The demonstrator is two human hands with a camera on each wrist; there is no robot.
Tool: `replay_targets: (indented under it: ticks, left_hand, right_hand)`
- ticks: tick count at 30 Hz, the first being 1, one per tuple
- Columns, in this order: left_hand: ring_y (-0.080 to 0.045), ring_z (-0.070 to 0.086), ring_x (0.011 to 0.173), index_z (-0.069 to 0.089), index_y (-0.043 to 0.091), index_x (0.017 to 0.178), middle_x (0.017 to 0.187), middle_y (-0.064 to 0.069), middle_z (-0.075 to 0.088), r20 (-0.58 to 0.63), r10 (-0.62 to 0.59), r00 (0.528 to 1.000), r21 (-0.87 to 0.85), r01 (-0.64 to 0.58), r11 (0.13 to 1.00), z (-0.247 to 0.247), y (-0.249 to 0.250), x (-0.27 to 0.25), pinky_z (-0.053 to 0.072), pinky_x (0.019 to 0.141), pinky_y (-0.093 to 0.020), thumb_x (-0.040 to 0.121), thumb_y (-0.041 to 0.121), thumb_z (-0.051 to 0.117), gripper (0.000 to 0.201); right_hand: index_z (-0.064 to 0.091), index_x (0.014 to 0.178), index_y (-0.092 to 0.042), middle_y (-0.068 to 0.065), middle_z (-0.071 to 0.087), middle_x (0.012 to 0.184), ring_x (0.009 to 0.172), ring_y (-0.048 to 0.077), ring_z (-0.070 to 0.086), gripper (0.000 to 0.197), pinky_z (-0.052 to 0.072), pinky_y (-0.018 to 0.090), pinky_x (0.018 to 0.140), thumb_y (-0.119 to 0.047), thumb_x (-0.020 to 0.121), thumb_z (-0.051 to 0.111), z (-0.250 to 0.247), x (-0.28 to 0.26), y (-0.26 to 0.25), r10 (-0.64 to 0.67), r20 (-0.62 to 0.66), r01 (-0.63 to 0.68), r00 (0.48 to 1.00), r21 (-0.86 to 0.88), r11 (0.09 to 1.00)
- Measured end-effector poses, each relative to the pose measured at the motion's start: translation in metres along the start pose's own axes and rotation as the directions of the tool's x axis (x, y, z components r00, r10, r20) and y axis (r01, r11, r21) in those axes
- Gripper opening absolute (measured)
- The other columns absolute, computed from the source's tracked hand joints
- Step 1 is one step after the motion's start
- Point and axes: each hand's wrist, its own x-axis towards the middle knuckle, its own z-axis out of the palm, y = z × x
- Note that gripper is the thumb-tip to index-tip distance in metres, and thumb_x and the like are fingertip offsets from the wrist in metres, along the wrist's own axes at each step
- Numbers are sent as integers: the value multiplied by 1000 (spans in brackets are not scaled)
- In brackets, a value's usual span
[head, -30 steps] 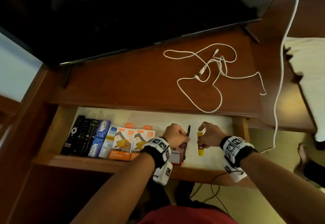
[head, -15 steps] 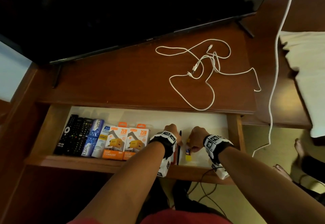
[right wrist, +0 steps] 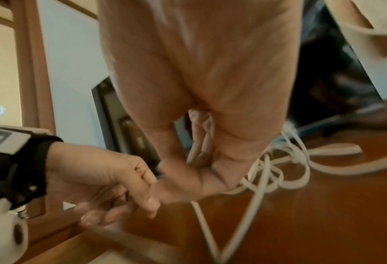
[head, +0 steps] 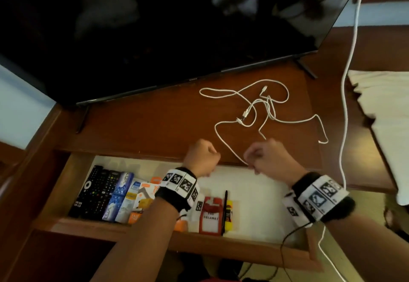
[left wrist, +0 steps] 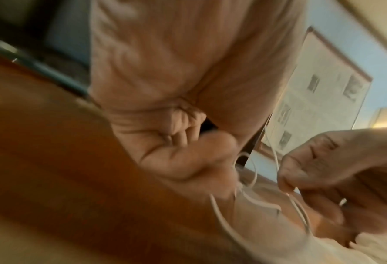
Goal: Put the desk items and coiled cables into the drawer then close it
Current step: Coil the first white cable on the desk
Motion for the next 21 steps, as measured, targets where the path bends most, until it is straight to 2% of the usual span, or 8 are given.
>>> replay_targets:
  ticks: [2,4,6,8,11,15,18,21]
  left_hand:
    - [-16,68,68,67,22,80,73,4,70,-239,154,959,138,-123,983,-21,23,16,59,65,-36,95,22,61,16]
    - [-20,69,83,66,25,84,86,6,70,-308,252,917,266,-172,949,-29,45,36,57,74,-37,96,25,59,13]
    - [-27,64,113,68,24,109,122,-1,65,-217,269,938,388,-170,906,-27,63,56,54,92,-44,99,28,58,15]
    - [-35,50,134,58,20,135,146,-9,47,-82,218,972,517,-146,843,-18,71,77,46,105,-52,101,30,57,35]
    - [-38,50,134,52,16,139,145,-12,48,-20,160,987,613,-114,782,-8,71,101,46,102,-54,104,35,54,40]
    - [-34,66,111,65,14,116,121,-10,66,-23,166,986,558,-125,820,-7,55,117,55,93,-48,105,30,53,22]
    - [-29,69,98,69,18,97,106,-5,71,-109,119,987,295,-83,952,-25,43,124,56,89,-47,104,24,49,22]
    - [-26,66,70,66,12,100,88,-9,68,-232,137,963,88,-119,989,-54,49,114,57,64,-38,108,31,46,30]
  right_hand:
    - [77,87,-19,-11,69,73,61,3,62,22,46,14,61,-2,87,62,-26,19,-14,-150,-233,126,961,-113,985]
    - [78,91,-20,-5,69,82,75,13,64,22,48,23,68,-6,90,62,-44,49,-21,-266,-365,171,892,-273,947]
    - [76,106,-25,4,68,109,105,27,59,22,51,37,83,-15,90,65,-54,80,-23,-336,-311,109,889,-569,815]
    - [68,125,-33,3,59,135,127,31,45,34,41,47,102,-27,92,65,-59,103,-23,-303,-168,45,938,-808,587]
    - [62,131,-39,-2,60,137,134,27,43,33,31,50,107,-37,99,53,-64,124,-21,-230,-61,55,971,-884,465]
    - [70,112,-41,-9,69,114,121,21,52,24,30,45,101,-29,97,56,-73,131,-14,-230,-46,79,972,-859,505]
    - [67,100,-36,-7,68,108,114,19,57,21,34,47,105,-20,96,55,-80,133,-12,-228,-87,96,970,-722,685]
    - [61,93,-31,-8,69,101,79,10,63,19,52,49,95,-13,94,57,-80,130,-13,-192,-148,102,970,-470,877]
